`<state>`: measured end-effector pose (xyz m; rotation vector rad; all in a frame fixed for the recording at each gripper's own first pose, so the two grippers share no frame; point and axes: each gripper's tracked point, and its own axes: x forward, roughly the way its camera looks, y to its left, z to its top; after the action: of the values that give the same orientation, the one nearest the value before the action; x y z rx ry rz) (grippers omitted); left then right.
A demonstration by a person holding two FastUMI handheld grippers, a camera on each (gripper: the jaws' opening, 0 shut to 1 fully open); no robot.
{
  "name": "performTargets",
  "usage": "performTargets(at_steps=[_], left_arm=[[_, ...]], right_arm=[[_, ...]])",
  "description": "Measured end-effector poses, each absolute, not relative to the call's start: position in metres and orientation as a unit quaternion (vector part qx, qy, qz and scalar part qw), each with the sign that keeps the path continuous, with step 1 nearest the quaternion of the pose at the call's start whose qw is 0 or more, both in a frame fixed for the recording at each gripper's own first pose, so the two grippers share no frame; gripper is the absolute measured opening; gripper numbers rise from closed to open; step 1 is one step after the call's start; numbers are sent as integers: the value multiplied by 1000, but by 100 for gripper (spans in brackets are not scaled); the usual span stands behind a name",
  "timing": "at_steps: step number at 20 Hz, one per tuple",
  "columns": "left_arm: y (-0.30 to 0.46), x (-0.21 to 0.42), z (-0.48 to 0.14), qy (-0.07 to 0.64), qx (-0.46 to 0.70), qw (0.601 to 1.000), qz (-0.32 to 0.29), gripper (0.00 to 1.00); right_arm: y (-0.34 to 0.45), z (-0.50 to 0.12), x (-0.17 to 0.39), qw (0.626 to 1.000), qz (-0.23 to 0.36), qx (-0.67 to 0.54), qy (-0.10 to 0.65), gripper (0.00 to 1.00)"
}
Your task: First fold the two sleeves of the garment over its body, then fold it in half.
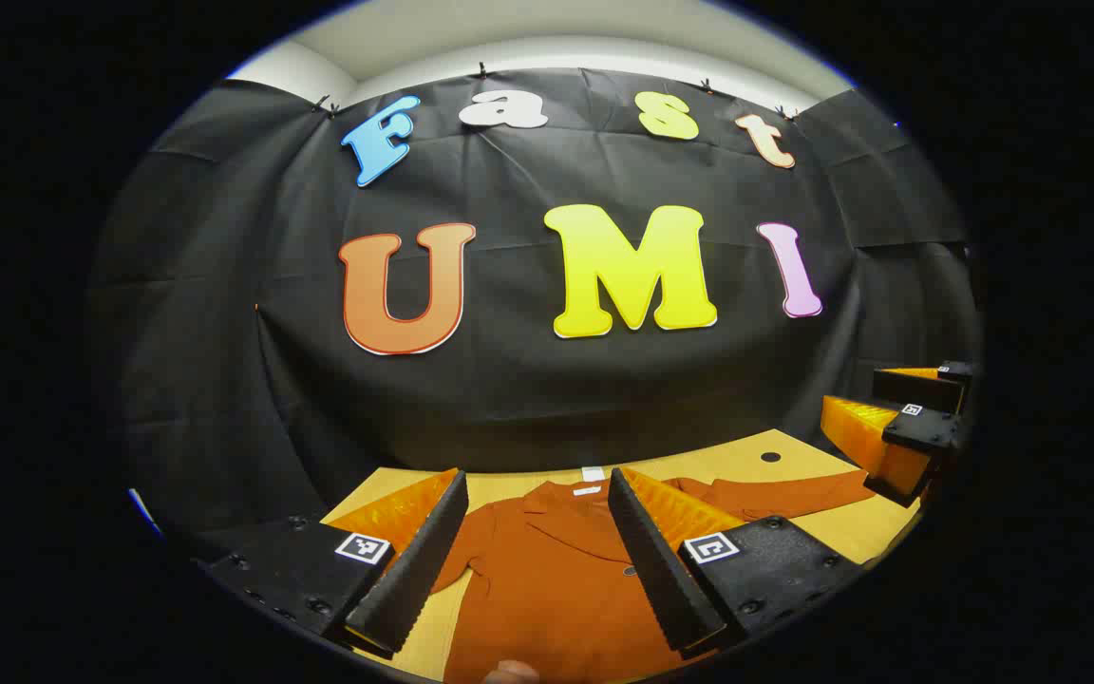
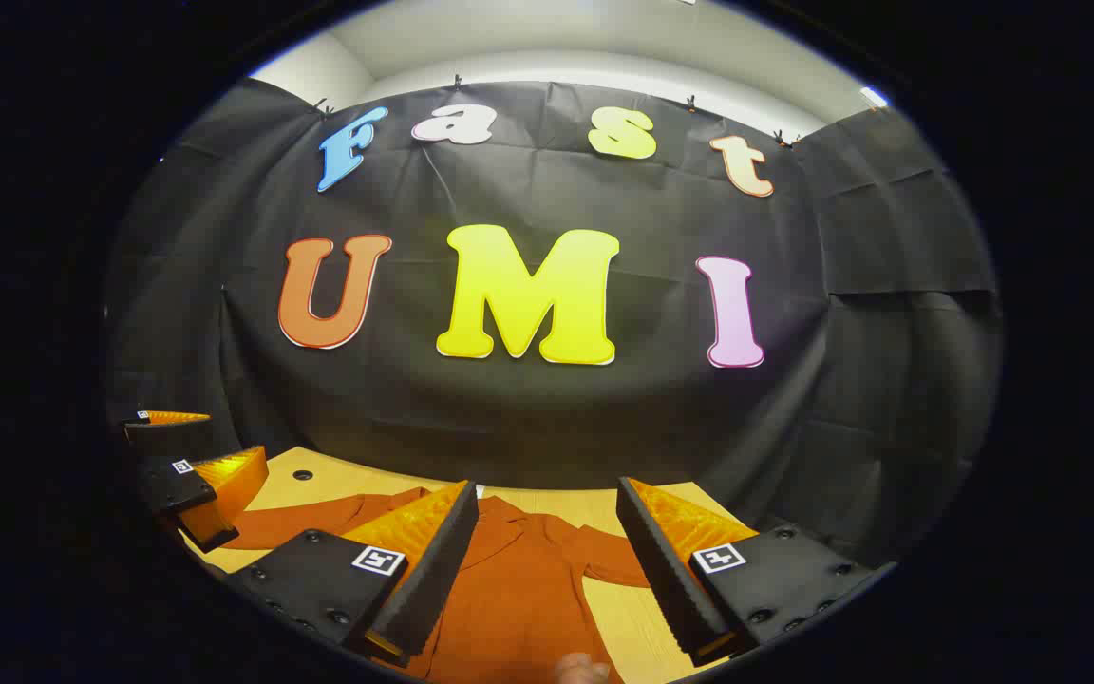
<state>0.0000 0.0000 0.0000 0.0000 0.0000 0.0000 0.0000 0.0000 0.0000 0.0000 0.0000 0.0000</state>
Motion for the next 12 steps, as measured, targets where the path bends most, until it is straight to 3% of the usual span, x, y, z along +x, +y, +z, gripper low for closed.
performTargets(at_steps=[12], left_arm=[[-9,-2,-4,5,-12,1000,6,96]], right_arm=[[-17,-4,-2,1000,3,-12,7,93]])
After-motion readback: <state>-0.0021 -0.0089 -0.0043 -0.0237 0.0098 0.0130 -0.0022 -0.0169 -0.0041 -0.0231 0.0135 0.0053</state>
